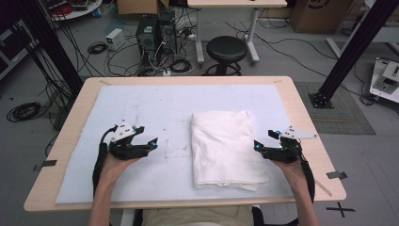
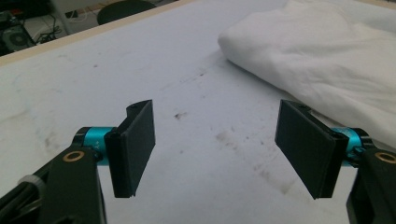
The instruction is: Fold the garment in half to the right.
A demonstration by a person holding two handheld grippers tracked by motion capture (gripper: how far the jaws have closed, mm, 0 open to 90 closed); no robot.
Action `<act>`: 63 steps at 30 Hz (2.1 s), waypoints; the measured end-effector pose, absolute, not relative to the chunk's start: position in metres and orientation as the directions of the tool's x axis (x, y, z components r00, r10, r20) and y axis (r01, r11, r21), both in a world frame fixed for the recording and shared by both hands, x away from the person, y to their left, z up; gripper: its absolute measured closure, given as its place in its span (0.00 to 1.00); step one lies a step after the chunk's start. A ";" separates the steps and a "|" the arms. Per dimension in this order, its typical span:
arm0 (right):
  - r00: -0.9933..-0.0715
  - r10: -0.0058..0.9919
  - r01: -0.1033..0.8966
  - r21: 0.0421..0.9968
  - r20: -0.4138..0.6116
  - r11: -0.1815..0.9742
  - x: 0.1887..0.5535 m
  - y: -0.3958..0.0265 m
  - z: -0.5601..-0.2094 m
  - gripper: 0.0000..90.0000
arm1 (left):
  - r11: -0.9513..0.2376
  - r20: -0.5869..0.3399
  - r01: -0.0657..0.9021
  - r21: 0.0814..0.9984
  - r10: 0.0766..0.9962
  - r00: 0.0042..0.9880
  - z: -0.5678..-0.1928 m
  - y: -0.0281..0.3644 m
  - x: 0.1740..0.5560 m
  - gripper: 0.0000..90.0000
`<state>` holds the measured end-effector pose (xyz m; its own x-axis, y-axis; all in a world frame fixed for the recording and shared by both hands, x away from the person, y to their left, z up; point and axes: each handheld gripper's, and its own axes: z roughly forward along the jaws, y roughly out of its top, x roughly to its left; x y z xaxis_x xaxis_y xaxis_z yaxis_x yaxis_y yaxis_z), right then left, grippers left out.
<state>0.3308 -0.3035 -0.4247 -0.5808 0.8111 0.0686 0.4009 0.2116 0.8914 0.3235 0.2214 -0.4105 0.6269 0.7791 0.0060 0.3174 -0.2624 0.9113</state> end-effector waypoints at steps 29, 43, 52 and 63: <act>-0.537 0.837 0.404 0.903 0.106 0.145 0.324 -0.321 -0.432 0.25 | -0.116 -0.055 0.344 0.932 0.892 0.449 -0.420 0.314 0.294 0.32; -0.526 0.843 0.407 0.904 0.113 0.133 0.320 -0.327 -0.430 0.25 | -0.154 -0.033 0.362 0.919 0.886 0.462 -0.423 0.306 0.298 0.32; -0.535 0.838 0.405 0.903 0.108 0.142 0.321 -0.324 -0.431 0.25 | -0.147 -0.036 0.363 0.920 0.891 0.452 -0.423 0.309 0.296 0.32; -0.534 0.838 0.409 0.902 0.112 0.140 0.321 -0.325 -0.431 0.25 | -0.155 -0.033 0.368 0.917 0.889 0.456 -0.424 0.307 0.297 0.32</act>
